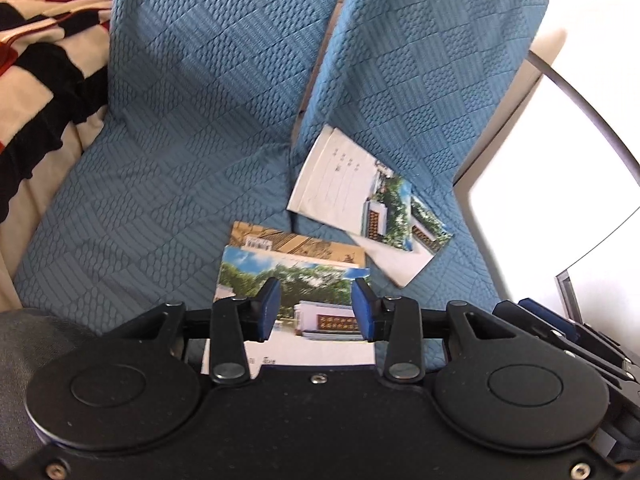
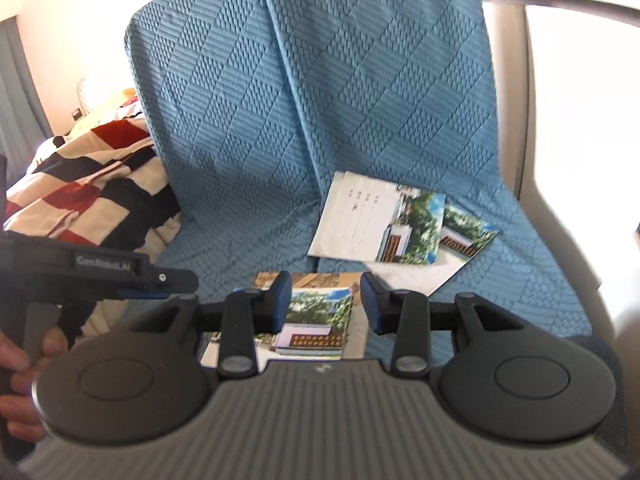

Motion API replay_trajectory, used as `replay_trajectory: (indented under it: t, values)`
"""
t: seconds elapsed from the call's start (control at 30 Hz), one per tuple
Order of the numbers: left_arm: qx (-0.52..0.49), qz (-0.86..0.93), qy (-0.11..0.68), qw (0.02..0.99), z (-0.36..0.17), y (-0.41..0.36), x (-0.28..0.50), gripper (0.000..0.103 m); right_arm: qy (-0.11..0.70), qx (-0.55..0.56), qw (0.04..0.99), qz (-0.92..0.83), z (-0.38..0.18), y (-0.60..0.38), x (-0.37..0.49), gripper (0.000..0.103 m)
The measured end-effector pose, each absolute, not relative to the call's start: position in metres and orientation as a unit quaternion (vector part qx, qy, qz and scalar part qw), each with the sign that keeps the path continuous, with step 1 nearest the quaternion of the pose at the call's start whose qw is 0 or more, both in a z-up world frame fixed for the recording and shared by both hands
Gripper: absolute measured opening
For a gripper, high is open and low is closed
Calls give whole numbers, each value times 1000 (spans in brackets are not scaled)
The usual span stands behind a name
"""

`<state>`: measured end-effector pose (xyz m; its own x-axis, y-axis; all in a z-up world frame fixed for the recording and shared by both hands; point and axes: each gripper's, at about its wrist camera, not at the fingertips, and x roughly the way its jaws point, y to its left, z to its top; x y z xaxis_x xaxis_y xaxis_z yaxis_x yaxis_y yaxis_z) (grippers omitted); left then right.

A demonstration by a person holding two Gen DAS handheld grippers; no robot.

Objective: Organize objects
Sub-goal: 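Withdraw both open grippers from the book stack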

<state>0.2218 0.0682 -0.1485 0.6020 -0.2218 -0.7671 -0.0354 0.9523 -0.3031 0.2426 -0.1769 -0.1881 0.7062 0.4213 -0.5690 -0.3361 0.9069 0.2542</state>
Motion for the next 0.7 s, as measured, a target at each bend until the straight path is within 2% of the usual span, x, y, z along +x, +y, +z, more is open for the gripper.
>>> replay_trajectory:
  t: [0.1,0.2,0.3,0.37,0.43,0.47,0.5,0.7]
  values:
    - [-134,-57,437,888,-142,58,220,42,308,65,928,199,-184,-188,239,48]
    - [-137,-65,426,892,-137,50,215,50,305,65,931,191,-182,-197,238,49]
    - [-134,-68,414,898,-133,44,210,67,306,61,932,186,-182,-203,238,56]
    - [-128,-68,403,904,-129,40,207,84,301,64,934,184,-181,-207,237,73]
    - [-122,-74,386,911,-125,37,203,92,292,73,937,179,-180,-213,232,83]
    - [-119,-76,379,914,-122,35,202,100,288,77,938,176,-180,-215,231,83]
    - [-117,-77,373,917,-120,34,200,103,288,80,939,173,-180,-218,230,83]
    - [-113,-74,369,919,-116,27,198,103,289,83,940,161,-182,-229,227,83]
